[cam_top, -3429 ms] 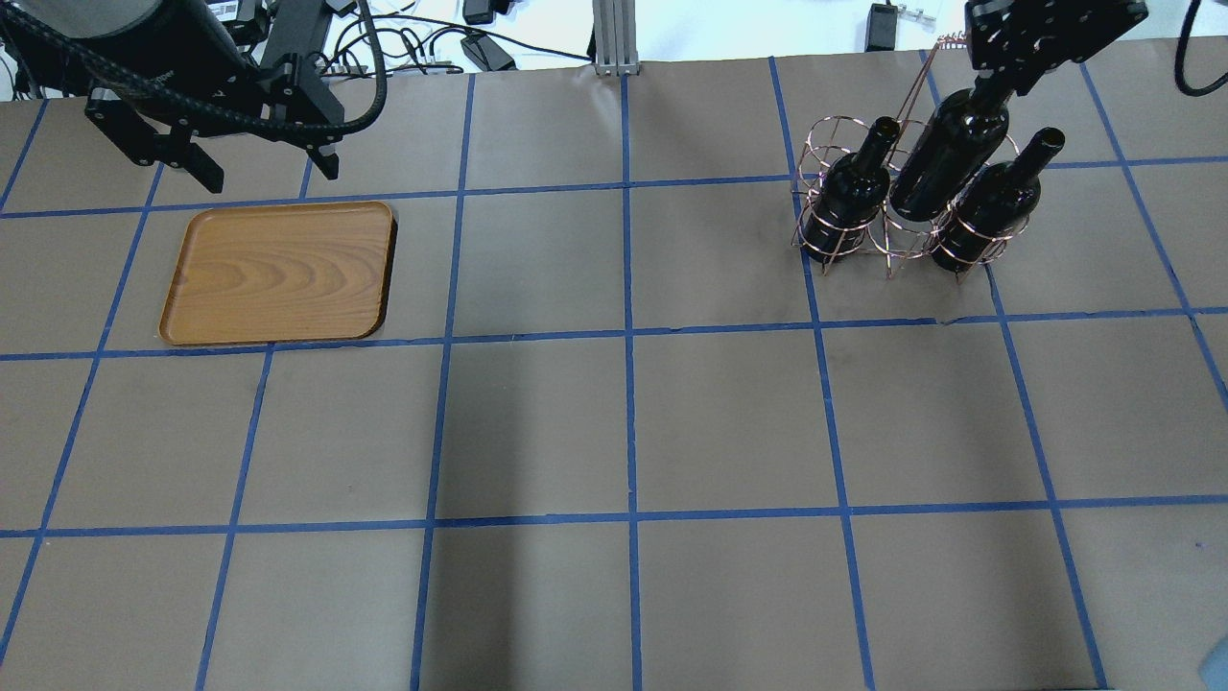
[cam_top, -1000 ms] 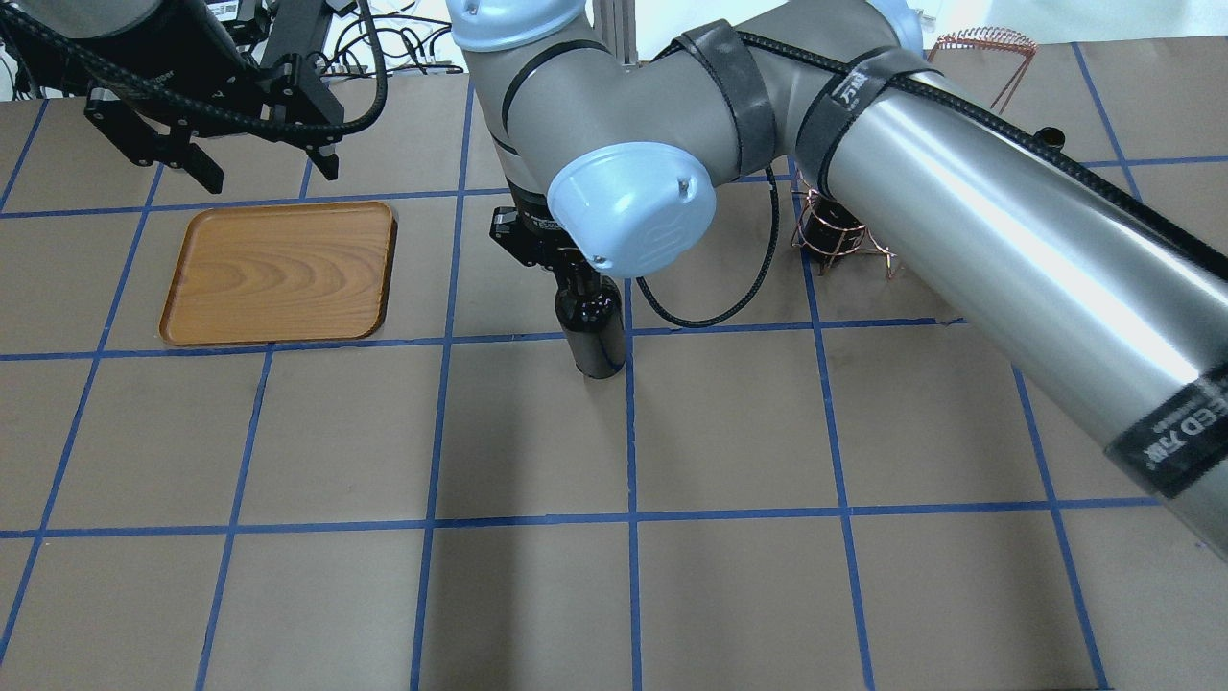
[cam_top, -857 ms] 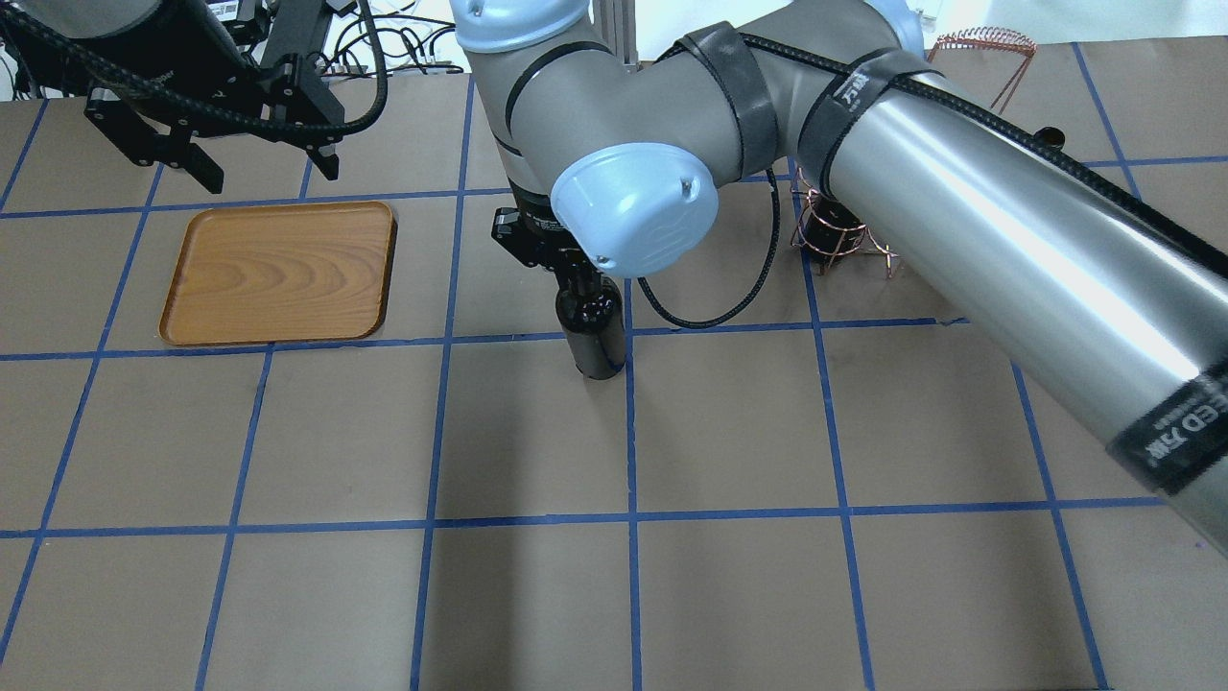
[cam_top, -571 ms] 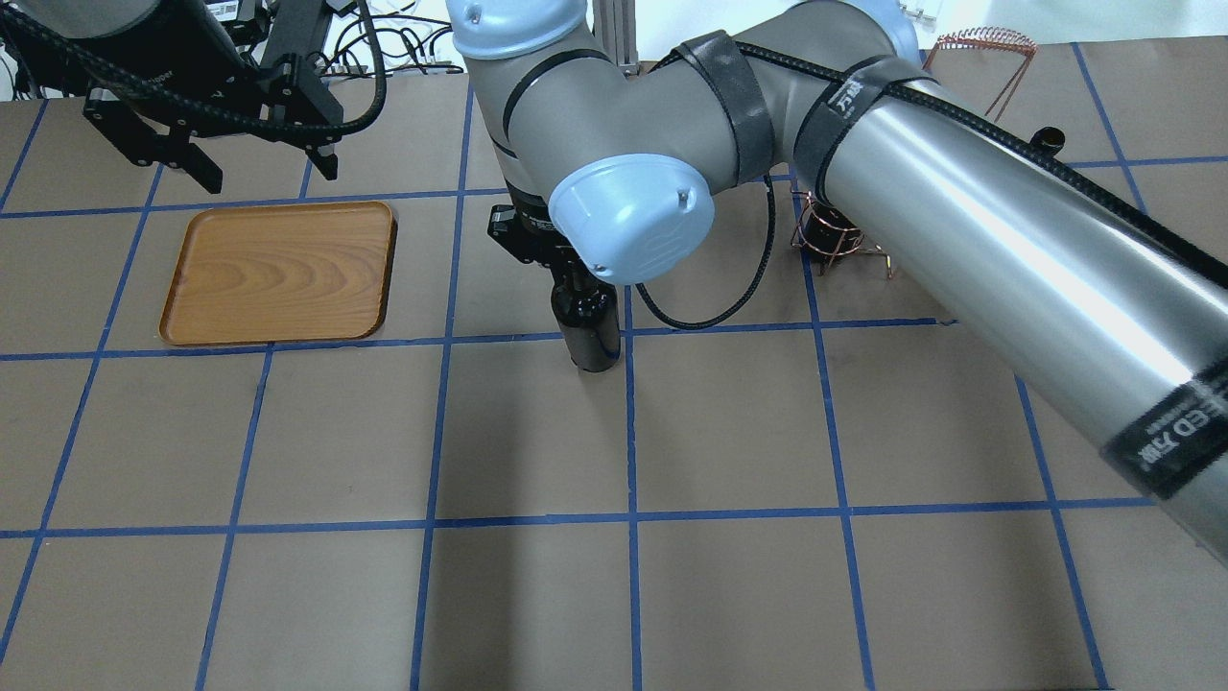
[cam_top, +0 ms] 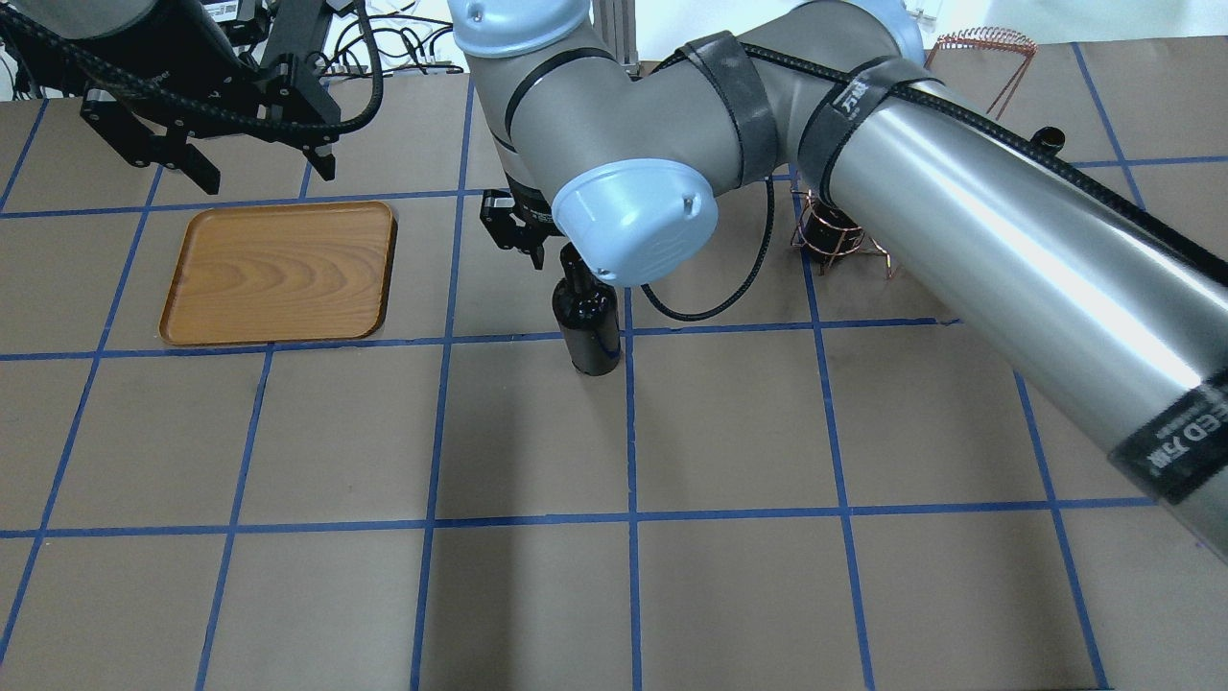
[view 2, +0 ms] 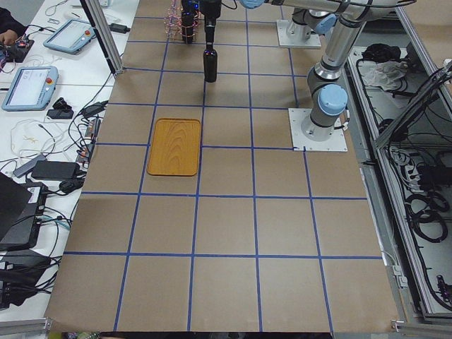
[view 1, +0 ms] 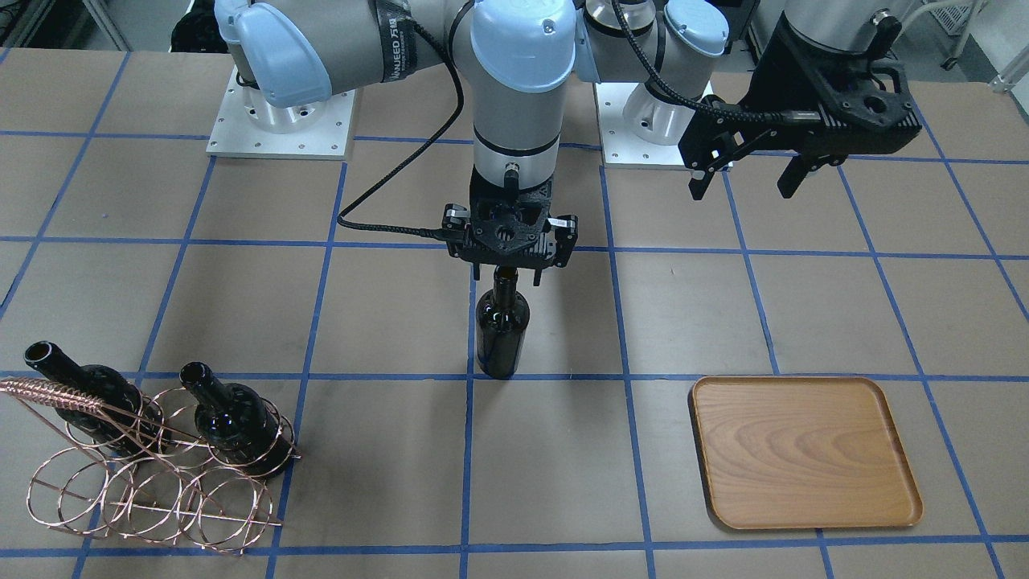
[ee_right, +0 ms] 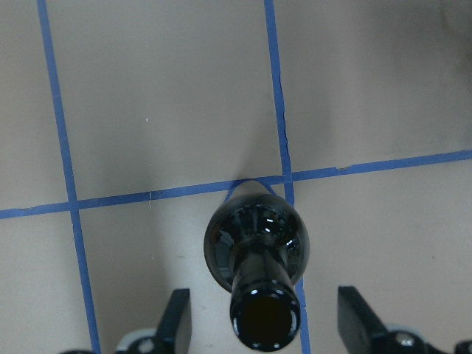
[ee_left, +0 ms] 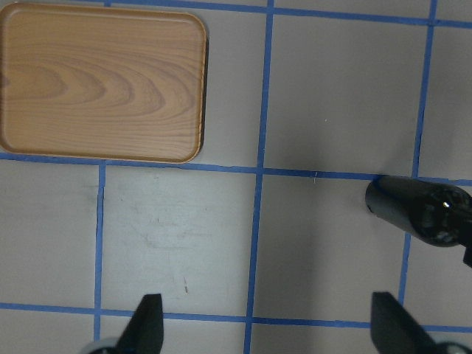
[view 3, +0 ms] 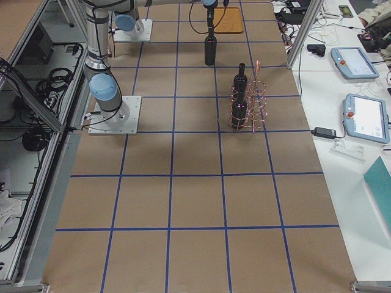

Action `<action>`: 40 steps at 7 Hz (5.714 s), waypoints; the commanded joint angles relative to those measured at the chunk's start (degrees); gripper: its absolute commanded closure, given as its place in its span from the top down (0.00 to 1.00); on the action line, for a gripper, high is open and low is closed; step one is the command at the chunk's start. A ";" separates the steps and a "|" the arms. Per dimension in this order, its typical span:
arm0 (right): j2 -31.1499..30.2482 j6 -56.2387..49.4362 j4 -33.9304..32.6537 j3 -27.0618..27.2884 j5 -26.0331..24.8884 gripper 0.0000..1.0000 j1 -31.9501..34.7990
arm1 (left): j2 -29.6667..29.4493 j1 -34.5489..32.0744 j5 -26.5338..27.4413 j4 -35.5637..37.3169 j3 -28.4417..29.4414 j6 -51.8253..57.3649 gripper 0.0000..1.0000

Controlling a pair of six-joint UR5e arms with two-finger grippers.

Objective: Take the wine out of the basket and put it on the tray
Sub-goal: 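Stand the bottle upright on the table, release, and raise the right gripper, then lower the left gripper onto the standing bottle's neck and grasp it, then carry the bottle with the left gripper over the wooden tray, then lower the bottle onto the tray and open the left gripper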

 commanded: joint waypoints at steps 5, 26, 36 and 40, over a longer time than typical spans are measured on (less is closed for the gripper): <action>-13.76 -32.44 13.06 -0.12 -0.33 1.00 -21.28 | -7.08 -10.66 -0.03 12.86 -3.00 -11.13 1.00; -20.81 -36.75 19.04 3.74 1.87 1.00 -24.77 | -14.40 15.80 3.50 18.80 -1.07 23.93 0.00; -20.81 -33.23 18.60 5.77 -0.41 1.00 -24.94 | -14.07 17.43 0.06 17.70 -2.66 26.02 1.00; -20.81 -26.90 18.52 5.77 0.38 1.00 -25.12 | -0.89 11.39 1.02 -7.61 1.21 14.66 1.00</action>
